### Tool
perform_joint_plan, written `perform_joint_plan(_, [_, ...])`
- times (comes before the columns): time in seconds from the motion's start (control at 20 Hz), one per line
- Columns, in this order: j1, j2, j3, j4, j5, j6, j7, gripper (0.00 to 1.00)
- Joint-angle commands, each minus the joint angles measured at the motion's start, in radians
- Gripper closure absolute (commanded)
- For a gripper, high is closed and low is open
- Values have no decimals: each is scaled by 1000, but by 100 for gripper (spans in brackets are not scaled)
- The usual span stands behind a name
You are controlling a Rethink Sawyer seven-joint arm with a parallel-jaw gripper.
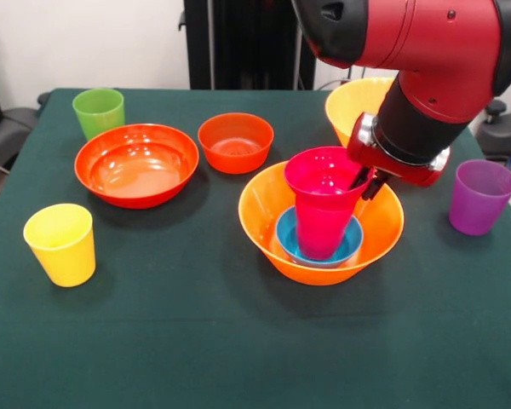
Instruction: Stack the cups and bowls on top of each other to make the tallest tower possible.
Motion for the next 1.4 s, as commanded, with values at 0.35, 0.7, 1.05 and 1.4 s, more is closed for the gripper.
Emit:
perform_joint_plan(0.35, [15,60,33,104,-47,-135,27,100])
perform_joint_plan(0.7, [20,54,22,120,-49,-172,34,100])
perform_joint_plan(1.05, [24,61,14,106,-47,-188,28,100])
perform_joint_plan(1.4, [26,70,7,89,-40,-193,19,100])
